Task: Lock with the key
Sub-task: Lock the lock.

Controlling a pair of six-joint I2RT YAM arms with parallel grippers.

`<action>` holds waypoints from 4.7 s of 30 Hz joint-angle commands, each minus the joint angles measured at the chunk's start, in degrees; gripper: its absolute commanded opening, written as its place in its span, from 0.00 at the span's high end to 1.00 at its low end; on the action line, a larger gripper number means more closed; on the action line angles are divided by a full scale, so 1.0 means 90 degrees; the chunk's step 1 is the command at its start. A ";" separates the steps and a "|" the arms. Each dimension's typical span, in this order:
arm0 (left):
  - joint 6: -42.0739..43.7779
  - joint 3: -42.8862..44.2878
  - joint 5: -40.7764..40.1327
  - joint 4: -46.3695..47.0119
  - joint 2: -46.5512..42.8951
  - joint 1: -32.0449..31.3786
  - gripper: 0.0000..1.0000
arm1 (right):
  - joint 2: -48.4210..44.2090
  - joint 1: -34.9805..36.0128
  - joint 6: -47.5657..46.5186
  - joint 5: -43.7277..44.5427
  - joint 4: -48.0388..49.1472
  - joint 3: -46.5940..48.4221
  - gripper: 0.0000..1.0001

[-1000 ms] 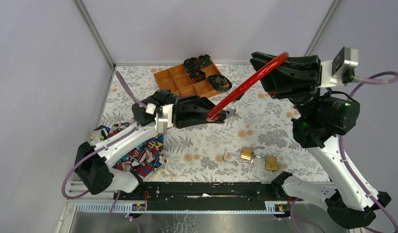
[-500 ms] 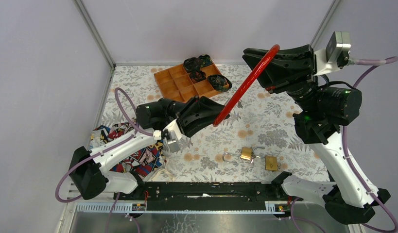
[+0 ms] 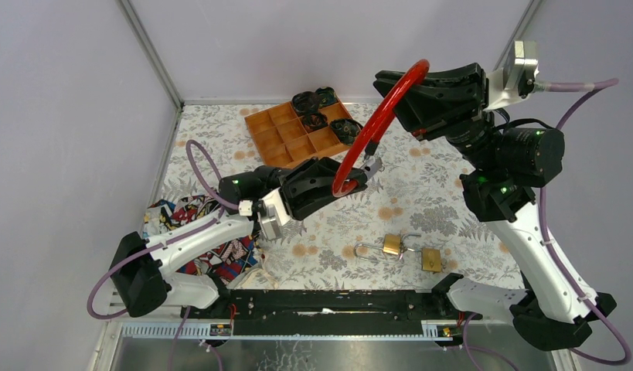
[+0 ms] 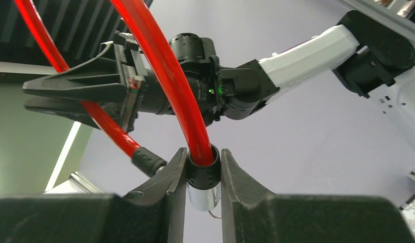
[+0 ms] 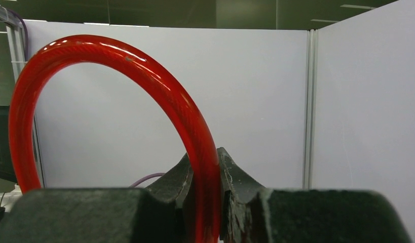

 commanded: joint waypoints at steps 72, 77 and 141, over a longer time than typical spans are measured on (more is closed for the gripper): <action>0.1071 0.0319 -0.1151 0.1498 0.0484 -0.0454 1.00 | -0.0506 -0.0009 0.0789 0.1233 -0.0466 -0.0780 1.00; 0.1519 0.0415 -0.1137 0.1531 0.0563 -0.0484 1.00 | -0.0386 -0.0009 0.0894 0.1183 -0.0832 -0.0806 1.00; -0.1880 0.1302 -0.6691 -0.0743 0.0684 -0.0504 0.61 | -0.0610 0.0002 0.1216 0.1176 -0.0921 -0.1194 1.00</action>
